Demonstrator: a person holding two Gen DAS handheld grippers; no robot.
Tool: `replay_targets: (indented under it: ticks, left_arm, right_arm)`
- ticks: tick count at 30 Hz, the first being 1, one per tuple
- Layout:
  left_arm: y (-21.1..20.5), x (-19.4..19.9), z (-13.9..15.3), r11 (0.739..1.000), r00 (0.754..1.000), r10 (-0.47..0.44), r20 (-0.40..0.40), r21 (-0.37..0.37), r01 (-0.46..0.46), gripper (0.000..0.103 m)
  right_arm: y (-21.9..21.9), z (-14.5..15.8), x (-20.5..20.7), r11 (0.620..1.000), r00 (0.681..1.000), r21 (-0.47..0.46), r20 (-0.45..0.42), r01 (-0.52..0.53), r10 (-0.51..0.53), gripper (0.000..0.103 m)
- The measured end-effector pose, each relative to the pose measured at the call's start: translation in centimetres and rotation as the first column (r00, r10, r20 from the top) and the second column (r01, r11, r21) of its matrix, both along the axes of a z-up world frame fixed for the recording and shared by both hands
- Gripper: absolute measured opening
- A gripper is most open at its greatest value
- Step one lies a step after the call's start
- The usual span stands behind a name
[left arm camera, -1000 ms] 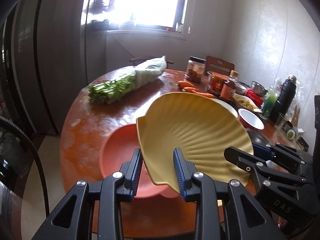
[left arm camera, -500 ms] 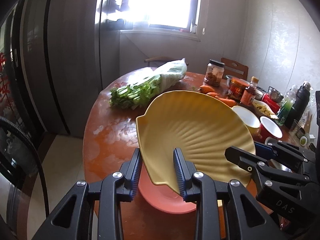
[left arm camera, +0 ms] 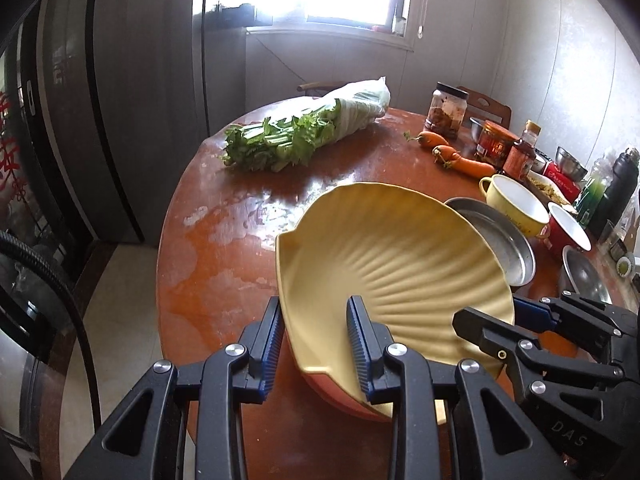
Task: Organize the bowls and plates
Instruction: 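Lift the shell plate and lower it onto the pink bowl with left gripper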
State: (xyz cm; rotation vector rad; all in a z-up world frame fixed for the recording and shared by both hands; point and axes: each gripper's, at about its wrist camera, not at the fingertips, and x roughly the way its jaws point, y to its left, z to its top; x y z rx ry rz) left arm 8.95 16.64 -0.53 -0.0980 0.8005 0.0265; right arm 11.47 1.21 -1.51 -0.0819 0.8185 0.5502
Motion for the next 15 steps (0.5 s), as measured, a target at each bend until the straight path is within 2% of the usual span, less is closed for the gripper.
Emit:
replay_targets:
  ticks: [6, 8, 15]
  left_arm:
    - [0.1, 0.1, -0.8, 1.0, 1.0, 0.001, -0.022, -0.01, -0.001, 0.032]
    - [-0.1, 0.1, -0.9, 1.0, 1.0, 0.003, -0.022, 0.007, -0.003, 0.032]
    - [-0.1, 0.1, -1.1, 1.0, 1.0, 0.011, -0.025, 0.003, -0.011, 0.032]
  right_arm:
    - [0.7, -0.6, -0.1, 0.999, 1.0, -0.048, 0.004, 0.0, 0.001, 0.032]
    - [0.9, -0.9, -0.1, 0.998, 1.0, -0.066, -0.001, -0.002, 0.002, 0.033]
    - [1.1, -0.8, 0.0, 0.997, 1.0, -0.083, 0.007, -0.003, 0.004, 0.034]
